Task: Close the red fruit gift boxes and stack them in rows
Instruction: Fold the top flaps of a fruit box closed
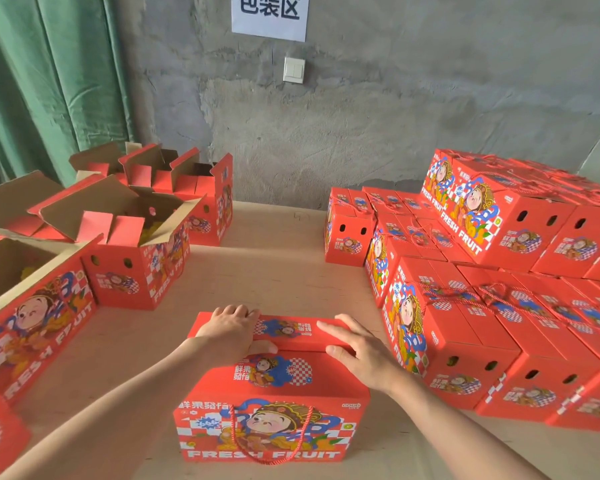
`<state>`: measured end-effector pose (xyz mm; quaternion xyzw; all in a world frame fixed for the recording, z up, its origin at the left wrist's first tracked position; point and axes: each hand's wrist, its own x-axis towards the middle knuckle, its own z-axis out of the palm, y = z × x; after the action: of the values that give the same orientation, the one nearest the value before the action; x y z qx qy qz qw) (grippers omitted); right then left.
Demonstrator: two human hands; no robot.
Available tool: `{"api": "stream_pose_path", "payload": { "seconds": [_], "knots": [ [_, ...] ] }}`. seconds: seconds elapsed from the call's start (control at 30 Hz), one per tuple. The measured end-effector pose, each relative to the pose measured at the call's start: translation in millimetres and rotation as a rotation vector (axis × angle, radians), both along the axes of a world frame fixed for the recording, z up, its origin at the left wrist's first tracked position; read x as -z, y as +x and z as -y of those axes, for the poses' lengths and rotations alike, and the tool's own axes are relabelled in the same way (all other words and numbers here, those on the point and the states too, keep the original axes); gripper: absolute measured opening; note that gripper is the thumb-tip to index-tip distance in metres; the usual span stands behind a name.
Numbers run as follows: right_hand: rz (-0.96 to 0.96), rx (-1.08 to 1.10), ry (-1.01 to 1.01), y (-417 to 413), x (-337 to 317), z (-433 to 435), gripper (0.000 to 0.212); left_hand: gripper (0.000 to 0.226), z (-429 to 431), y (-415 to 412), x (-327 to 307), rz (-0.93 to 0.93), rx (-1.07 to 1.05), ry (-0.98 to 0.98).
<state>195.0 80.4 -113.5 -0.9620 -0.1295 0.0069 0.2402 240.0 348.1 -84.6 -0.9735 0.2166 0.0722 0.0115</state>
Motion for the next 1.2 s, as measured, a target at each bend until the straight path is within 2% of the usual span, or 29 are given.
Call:
{"api": "stream_pose_path", "payload": {
  "seconds": [0.23, 0.33, 0.43, 0.57, 0.67, 0.73, 0.8, 0.97, 1.07, 1.2],
  "knots": [
    [-0.031, -0.023, -0.033, -0.7, -6.9, 0.2, 0.043, 0.12, -1.4, 2.4, 1.3, 0.009, 0.02, 0.005],
    [-0.041, -0.004, -0.14, 8.4, -23.8, -0.3, 0.041, 0.119, -1.9, 4.3, 2.4, 0.001, 0.018, 0.0],
    [-0.026, 0.016, -0.286, 22.7, -34.5, -21.5, 0.05, 0.118, -2.5, 4.3, 4.4, 0.008, 0.014, -0.005],
    [-0.05, 0.01, -0.338, 23.3, -19.3, -45.5, 0.055, 0.119, -6.0, 9.1, 3.2, -0.017, 0.058, 0.007],
    [-0.052, 0.0, -0.341, 23.3, -18.1, -40.8, 0.055, 0.103, -28.6, 18.1, -0.2, -0.15, 0.118, -0.019],
    [-0.044, -0.007, -0.341, 24.0, -18.7, -39.8, 0.055, 0.09, -41.4, 21.1, 1.1, -0.159, 0.136, -0.034],
    [-0.043, -0.014, -0.341, 23.9, -18.5, -40.9, 0.055, 0.086, -45.7, 19.8, 3.3, -0.13, 0.131, -0.039],
    [-0.05, -0.018, -0.35, 23.8, -17.0, -40.8, 0.057, 0.1, -44.8, 15.8, 7.6, -0.068, 0.114, -0.065],
    [-0.073, -0.023, -0.364, 23.5, -15.5, -40.6, 0.058, 0.093, -42.9, 12.8, 11.8, -0.06, 0.085, -0.122],
    [-0.219, -0.069, -0.417, 29.7, -22.7, -38.7, 0.057, 0.108, -39.1, 10.2, 17.5, -0.003, 0.044, -0.096]
  ]
}}
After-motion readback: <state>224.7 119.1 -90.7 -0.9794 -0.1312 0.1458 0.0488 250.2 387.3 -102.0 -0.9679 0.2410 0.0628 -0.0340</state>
